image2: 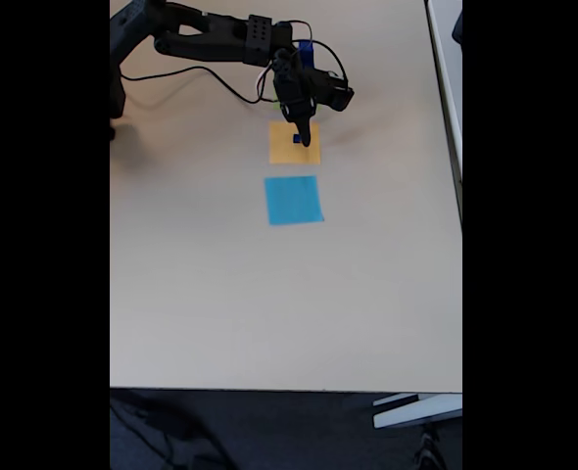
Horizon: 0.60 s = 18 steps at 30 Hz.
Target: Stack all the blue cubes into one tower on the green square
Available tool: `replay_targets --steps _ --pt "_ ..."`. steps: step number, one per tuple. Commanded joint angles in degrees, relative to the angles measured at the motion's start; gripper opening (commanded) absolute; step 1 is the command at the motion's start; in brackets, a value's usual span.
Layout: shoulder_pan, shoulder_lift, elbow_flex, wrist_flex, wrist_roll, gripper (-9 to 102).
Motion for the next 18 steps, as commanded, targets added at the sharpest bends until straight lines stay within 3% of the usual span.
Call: replay_targets --steps 1,18 --pt "0.3 0.8 -0.4 -0.5 0.1 23" --pt "3.3 0.0 1.2 -0.8 -3.3 20"
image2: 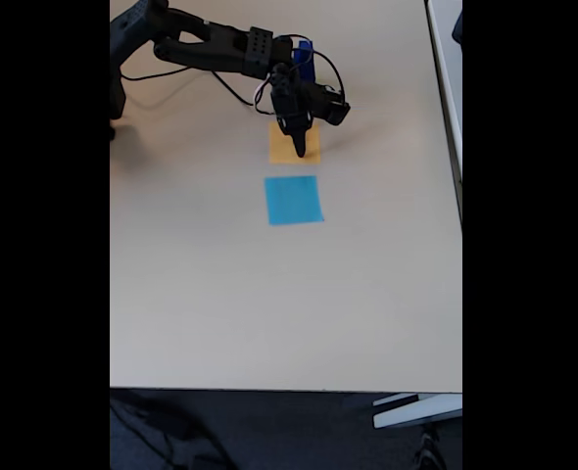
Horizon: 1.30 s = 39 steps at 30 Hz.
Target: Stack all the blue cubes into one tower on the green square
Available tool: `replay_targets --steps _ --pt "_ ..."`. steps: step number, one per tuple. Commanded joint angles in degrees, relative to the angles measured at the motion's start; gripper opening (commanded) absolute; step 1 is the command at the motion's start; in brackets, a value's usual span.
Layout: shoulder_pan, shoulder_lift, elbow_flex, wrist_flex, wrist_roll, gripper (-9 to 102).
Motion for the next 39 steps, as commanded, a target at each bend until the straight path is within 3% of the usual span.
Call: replay_targets --steps 1,39 --pt "0.3 1.5 -0.3 0.0 -0.5 20" --pt "-0.7 1.1 -0.3 -1.7 -0.4 6"
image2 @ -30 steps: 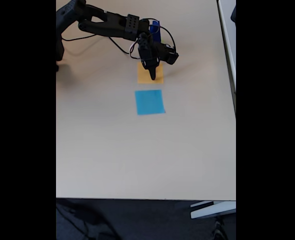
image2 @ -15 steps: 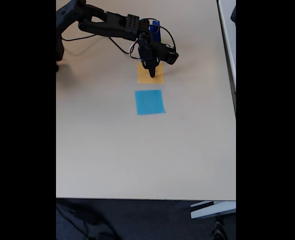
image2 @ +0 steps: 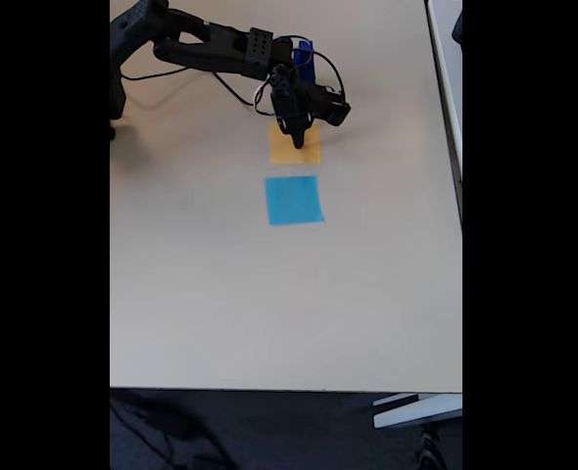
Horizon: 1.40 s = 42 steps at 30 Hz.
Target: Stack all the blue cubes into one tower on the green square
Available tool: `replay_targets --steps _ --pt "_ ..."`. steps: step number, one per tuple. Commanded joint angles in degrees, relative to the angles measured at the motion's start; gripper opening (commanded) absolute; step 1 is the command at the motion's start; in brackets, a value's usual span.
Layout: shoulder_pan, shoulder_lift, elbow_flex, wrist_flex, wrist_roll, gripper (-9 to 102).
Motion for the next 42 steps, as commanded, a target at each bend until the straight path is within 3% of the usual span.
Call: replay_targets --steps 1,19,42 --pt "-0.5 1.1 -0.3 -1.0 -0.1 6" --pt "-1.1 1.9 0.1 -1.4 0.1 2" --pt "-4.6 24.4 1.7 1.0 7.6 2"
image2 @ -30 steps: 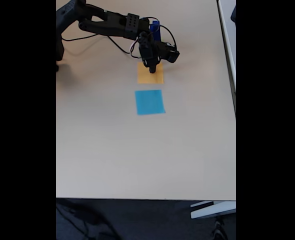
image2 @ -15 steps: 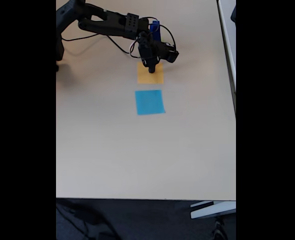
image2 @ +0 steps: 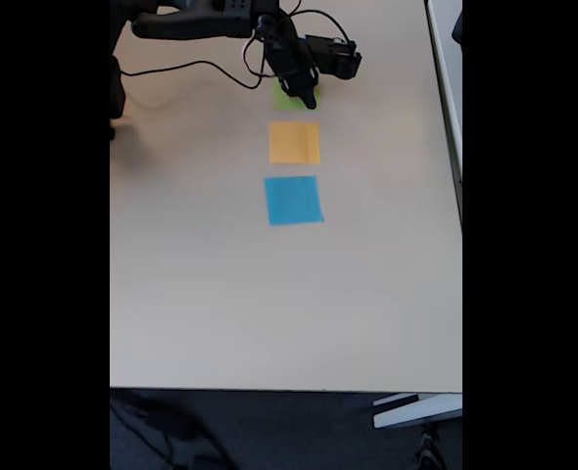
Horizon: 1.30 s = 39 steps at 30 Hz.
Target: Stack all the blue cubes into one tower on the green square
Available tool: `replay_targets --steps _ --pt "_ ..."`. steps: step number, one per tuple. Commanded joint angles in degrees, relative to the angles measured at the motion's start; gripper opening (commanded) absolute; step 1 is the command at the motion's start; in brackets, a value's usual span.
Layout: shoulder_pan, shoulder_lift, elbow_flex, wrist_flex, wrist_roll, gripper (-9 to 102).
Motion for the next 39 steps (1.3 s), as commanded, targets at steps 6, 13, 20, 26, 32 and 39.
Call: replay_targets --steps 6,13,20,26,32,39 --pt "-3.8 6.9 -7.2 -4.1 4.6 2" --pt "-7.8 7.6 -10.9 -4.8 11.7 1" --pt "-11.3 5.3 -15.6 -2.4 18.3 0" --pt "-13.3 3.5 -17.1 6.0 24.3 0" --pt "-13.4 2.5 -17.0 10.9 23.4 0" --pt "-13.3 0.5 -17.8 9.9 18.1 0"
